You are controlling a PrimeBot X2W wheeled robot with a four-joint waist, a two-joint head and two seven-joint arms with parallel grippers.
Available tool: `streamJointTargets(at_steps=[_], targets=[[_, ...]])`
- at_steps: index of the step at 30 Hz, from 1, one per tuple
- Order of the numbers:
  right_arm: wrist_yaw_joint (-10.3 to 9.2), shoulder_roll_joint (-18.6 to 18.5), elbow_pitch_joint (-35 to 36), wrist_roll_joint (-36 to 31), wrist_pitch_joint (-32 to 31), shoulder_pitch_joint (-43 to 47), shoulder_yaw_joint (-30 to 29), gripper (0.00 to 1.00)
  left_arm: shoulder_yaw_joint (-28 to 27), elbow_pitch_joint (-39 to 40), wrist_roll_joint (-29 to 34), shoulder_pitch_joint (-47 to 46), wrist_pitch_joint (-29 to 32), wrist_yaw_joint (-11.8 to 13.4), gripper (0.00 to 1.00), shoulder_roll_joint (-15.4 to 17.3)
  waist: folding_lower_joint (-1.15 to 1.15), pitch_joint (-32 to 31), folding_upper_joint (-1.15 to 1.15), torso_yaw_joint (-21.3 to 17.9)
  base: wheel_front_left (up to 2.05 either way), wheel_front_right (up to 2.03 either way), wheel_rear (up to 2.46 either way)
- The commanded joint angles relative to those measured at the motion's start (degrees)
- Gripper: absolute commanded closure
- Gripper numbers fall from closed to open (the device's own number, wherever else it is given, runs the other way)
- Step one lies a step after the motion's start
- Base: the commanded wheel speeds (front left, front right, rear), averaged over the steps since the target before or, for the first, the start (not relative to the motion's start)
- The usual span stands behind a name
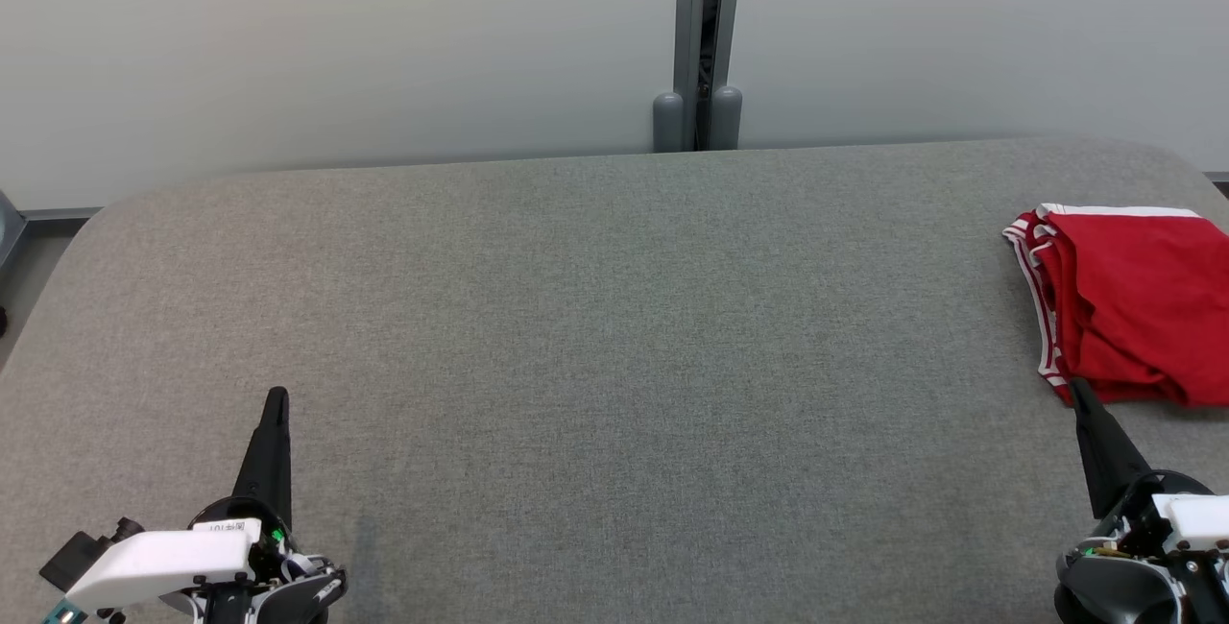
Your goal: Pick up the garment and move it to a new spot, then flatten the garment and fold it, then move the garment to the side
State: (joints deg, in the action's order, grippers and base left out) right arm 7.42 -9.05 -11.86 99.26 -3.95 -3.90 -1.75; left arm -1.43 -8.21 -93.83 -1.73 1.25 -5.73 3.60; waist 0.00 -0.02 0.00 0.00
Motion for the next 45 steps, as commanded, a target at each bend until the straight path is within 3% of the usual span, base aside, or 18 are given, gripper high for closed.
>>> streamJointTargets(at_steps=[1, 45], targets=[[0.12, -0.32, -0.02, 0.15, -0.15, -0.25, -0.22, 1.00, -0.27, 0.13, -0.23, -1.01, 0.18, -0.24, 1.00, 0.37, 0.00, 0.00, 0.00, 0.00, 0.00, 0.00, 0.00], [0.12, -0.38, 0.00, 0.20, -0.07, -0.24, -0.15, 1.00, -0.48, 0.13, 0.07, -1.02, 0.32, -0.22, 1.00, 0.15, 0.00, 0.00, 0.00, 0.00, 0.00, 0.00, 0.00]])
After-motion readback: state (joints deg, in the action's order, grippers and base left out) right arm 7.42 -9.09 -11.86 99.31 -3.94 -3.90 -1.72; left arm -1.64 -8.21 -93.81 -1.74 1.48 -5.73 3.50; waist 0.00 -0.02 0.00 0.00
